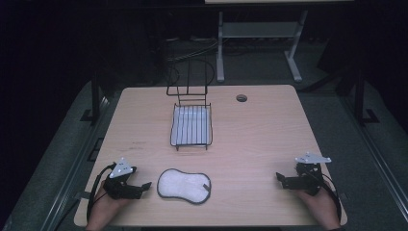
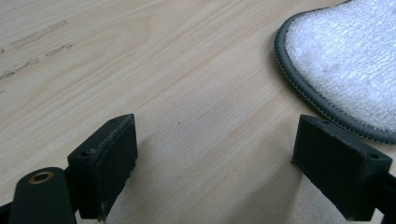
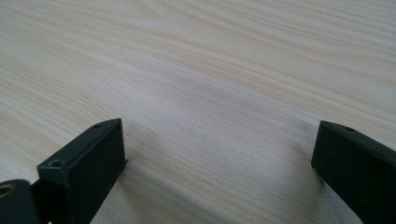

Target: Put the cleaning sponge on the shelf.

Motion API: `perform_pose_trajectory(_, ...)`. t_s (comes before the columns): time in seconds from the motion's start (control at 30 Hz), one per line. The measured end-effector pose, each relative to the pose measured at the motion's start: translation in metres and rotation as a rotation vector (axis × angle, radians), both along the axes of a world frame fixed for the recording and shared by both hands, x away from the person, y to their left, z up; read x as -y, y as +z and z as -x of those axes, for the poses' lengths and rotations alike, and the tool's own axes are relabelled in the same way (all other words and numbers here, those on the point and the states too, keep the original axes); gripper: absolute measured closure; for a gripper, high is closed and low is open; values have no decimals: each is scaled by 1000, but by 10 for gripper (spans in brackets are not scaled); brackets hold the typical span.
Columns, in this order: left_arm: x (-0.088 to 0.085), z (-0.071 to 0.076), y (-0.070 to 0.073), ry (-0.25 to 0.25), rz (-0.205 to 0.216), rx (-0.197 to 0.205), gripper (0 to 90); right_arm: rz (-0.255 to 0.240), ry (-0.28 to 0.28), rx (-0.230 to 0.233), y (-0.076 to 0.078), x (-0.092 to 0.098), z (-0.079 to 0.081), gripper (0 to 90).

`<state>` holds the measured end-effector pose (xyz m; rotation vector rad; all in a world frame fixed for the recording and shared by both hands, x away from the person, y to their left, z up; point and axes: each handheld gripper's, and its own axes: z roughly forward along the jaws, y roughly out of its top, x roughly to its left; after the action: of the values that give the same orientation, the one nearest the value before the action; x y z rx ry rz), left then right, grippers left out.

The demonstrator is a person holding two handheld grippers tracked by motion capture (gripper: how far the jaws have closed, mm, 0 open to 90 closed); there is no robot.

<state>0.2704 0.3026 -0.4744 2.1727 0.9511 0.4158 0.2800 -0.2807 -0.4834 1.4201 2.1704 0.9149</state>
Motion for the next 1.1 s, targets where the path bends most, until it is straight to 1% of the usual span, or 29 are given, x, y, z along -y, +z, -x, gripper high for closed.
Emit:
perform_pose_trajectory(0.37,0,1,0,1,-3,2,136,0,0,0,0,0,0,24)
perform_pose_trajectory(0.53,-2,3,1,10,7,-2,157,0,0,0,0,0,0,24)
perform_pose_trajectory(0.6,-3,3,3,6,8,-6,246,0,0,0,0,0,0,23)
perform_pose_trajectory(0.63,-3,4,4,6,21,-17,246,0,0,0,0,0,0,23)
perform_pose_trajectory(0.73,-4,5,7,-1,19,-29,336,0,0,0,0,0,0,23)
perform_pose_trajectory(0.77,-3,6,8,2,27,-31,362,0,0,0,0,0,0,24)
perform_pose_trajectory(0.8,-3,7,10,-6,26,-35,425,0,0,0,0,0,0,24)
perform_pose_trajectory(0.83,-2,9,12,-8,36,-38,425,0,0,0,0,0,0,24)
perform_pose_trajectory(0.87,-1,11,15,-19,39,-39,509,0,0,0,0,0,0,24)
perform_pose_trajectory(0.9,0,13,17,-20,46,-38,509,0,0,0,0,0,0,24)
perform_pose_trajectory(1.0,4,19,23,-52,51,-45,653,0,0,0,0,0,0,24)
perform_pose_trajectory(1.03,7,22,25,-62,64,-50,688,0,0,0,0,0,0,24)
perform_pose_trajectory(1.07,11,24,27,-88,67,-57,787,0,0,0,0,0,0,24)
perform_pose_trajectory(1.1,11,24,27,-88,67,-57,825,0,0,0,0,0,0,24)
